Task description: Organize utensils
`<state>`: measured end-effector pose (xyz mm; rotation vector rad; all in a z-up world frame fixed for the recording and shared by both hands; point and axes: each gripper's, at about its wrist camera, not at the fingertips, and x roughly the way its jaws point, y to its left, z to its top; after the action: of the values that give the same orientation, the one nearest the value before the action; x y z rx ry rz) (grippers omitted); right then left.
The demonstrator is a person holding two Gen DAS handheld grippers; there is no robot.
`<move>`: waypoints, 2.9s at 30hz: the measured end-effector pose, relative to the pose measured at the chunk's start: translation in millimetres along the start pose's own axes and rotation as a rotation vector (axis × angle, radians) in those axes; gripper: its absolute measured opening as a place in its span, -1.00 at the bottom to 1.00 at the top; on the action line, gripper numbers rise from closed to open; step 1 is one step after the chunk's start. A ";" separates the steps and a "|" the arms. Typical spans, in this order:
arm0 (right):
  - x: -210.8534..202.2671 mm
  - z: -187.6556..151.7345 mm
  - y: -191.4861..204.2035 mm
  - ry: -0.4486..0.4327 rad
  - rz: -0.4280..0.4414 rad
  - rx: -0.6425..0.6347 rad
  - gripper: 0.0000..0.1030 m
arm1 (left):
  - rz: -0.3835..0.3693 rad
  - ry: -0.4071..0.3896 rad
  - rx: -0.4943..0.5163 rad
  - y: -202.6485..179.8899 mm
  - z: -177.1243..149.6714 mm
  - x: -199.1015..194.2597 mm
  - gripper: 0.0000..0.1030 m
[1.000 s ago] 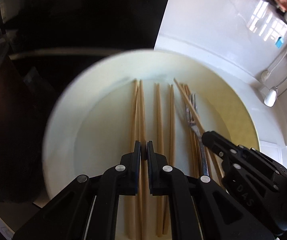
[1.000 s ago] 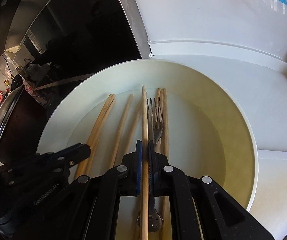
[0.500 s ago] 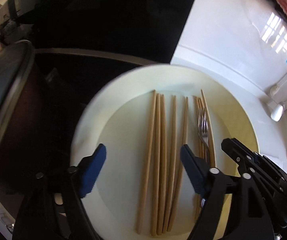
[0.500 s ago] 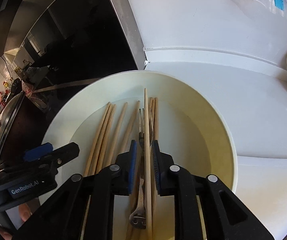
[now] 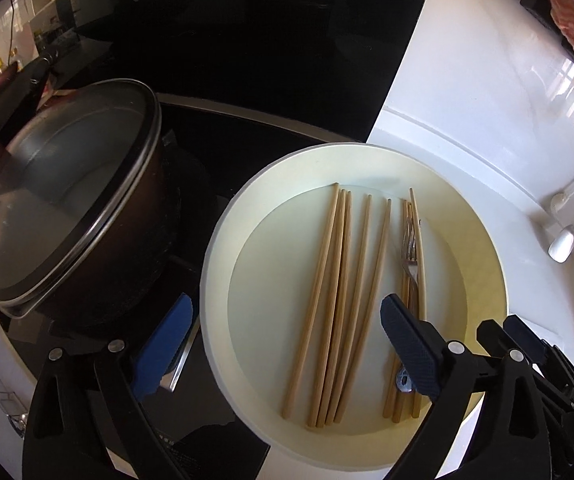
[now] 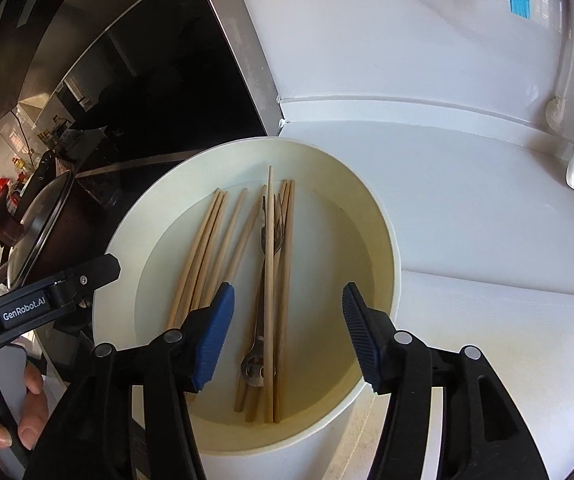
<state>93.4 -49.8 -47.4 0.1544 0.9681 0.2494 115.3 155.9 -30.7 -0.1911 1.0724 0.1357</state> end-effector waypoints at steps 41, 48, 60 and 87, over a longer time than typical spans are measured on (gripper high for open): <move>-67.3 -14.6 26.1 -0.007 -0.025 -0.087 0.28 | 0.110 -0.074 0.035 -20.8 -32.3 -75.6 0.88; -68.4 -14.8 26.2 -0.006 -0.025 -0.090 0.28 | 0.117 -0.076 0.033 -20.7 -33.5 -78.0 0.88; -72.5 -20.1 29.3 0.008 -0.017 -0.104 0.28 | 0.148 -0.074 0.024 -21.7 -39.8 -84.3 0.88; -84.1 -27.1 34.3 -0.005 -0.009 -0.118 0.28 | 0.144 -0.054 0.015 -26.1 -47.7 -90.7 0.88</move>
<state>20.6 -39.6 12.3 0.0426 0.9461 0.2965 36.8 118.3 29.5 -0.0962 1.0326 0.2608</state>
